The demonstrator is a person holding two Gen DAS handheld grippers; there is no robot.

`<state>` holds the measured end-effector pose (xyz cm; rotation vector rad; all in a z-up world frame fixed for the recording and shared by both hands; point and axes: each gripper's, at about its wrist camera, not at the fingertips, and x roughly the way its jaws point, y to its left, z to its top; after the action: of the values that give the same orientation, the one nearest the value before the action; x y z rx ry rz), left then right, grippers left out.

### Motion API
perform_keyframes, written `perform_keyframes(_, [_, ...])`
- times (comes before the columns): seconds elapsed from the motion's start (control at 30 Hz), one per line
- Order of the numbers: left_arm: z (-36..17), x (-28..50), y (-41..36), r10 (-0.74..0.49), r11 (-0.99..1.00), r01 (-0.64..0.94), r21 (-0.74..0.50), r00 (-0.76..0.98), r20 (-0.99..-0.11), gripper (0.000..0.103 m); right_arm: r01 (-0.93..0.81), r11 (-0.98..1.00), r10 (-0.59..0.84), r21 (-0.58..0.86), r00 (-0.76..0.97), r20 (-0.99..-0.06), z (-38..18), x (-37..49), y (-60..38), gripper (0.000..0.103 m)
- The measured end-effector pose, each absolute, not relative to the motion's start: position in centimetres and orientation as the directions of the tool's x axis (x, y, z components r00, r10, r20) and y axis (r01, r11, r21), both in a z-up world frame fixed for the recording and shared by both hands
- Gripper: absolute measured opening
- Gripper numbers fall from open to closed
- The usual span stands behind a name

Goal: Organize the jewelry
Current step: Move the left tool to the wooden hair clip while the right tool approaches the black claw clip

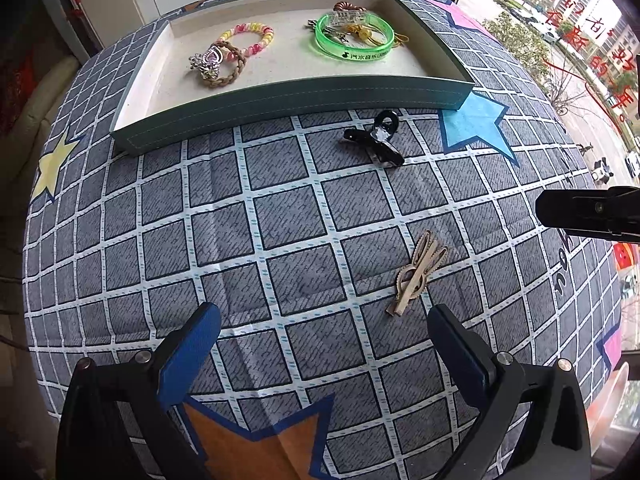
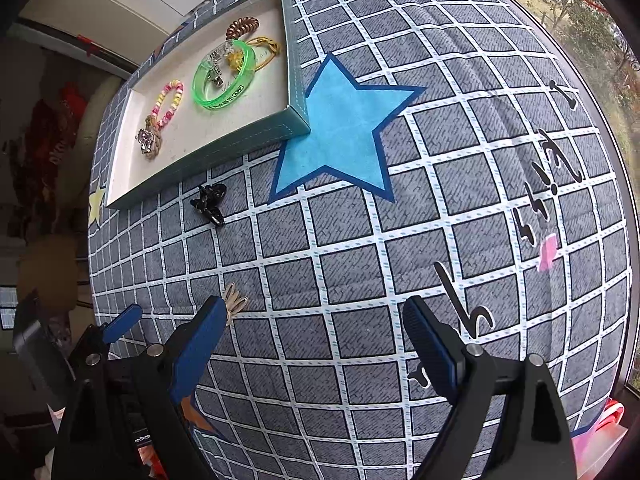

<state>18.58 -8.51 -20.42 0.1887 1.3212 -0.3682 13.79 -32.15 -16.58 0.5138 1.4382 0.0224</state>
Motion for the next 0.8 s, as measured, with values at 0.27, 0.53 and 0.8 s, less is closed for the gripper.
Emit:
perform_keyframes(0.27, [-20.8, 18.6, -11.0, -0.158, 0.903, 0.426, -0.054, 0.213, -0.964, 0.103, 0.314, 0.889, 0.304, 0.335, 0.143, -0.942, -16.8, 13.2, -33.0, 0.092])
perform_keyframes(0.53, [-21.2, 19.3, -12.7, -0.156, 0.883, 0.468, -0.039, 0.214, -0.964, 0.091, 0.313, 0.891, 0.295, 0.329, 0.154, -0.943, -16.5, 13.6, -33.8, 0.092])
perform_keyframes(0.8, [-21.4, 19.5, -14.4, -0.167, 0.874, 0.485, -0.035, 0.23, -0.959, 0.083, 0.293, 0.897, 0.3, 0.332, 0.15, -0.942, -16.8, 14.4, -33.2, 0.092])
